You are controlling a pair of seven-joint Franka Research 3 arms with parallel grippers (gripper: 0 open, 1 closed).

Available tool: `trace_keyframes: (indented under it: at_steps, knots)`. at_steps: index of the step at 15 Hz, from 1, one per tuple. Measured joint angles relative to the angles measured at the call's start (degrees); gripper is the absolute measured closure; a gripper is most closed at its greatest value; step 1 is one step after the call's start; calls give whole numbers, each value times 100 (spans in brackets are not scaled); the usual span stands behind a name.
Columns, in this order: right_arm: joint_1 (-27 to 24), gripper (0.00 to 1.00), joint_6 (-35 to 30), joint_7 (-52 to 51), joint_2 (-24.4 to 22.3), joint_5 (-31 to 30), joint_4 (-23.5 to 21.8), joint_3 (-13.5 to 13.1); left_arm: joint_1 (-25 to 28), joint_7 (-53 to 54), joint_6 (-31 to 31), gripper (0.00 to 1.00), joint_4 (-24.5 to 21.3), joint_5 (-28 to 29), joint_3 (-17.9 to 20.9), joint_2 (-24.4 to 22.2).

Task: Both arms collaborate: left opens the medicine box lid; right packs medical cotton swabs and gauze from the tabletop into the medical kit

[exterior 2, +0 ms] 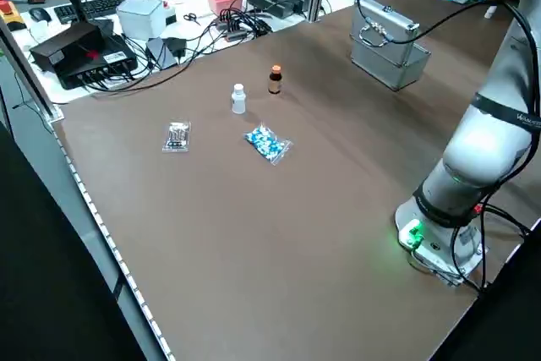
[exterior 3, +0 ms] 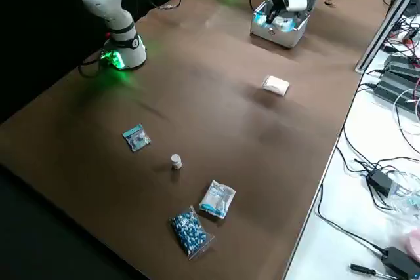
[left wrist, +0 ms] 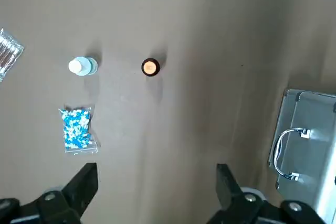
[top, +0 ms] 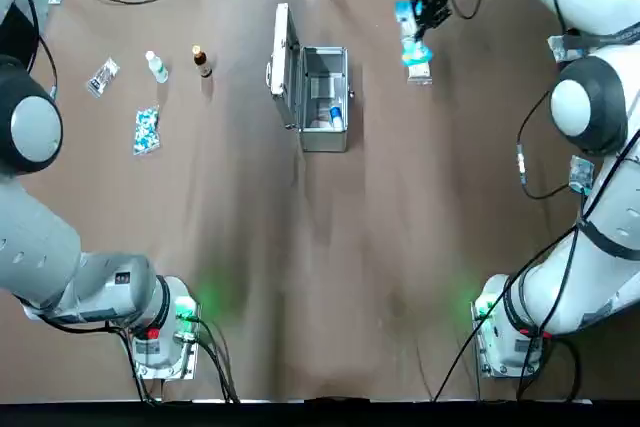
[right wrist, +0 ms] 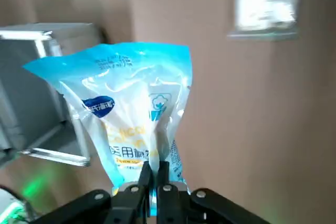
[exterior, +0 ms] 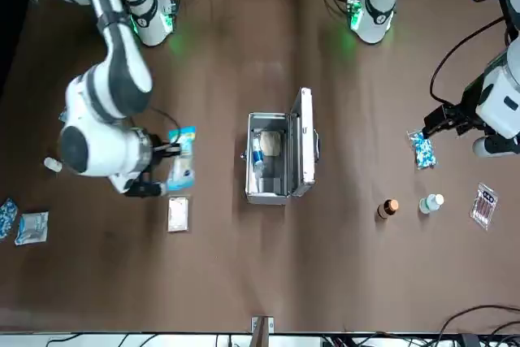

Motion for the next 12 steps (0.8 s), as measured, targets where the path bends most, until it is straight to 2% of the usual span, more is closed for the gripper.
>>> trace_keyframes:
  at_steps: [4, 7, 12]
  knots:
    - [733, 94, 573, 383, 104, 420, 0, 2, 1, 0, 0, 0, 1, 0, 0, 0]
    - [1310, 94, 1543, 1052, 425, 811, -14, 0, 0, 0, 0, 0, 2, 7, 0, -1]
    - [1731, 92, 1980, 1568, 912, 1172, -18, -1, 1, 0, 0, 0, 3, 7, 0, -1]
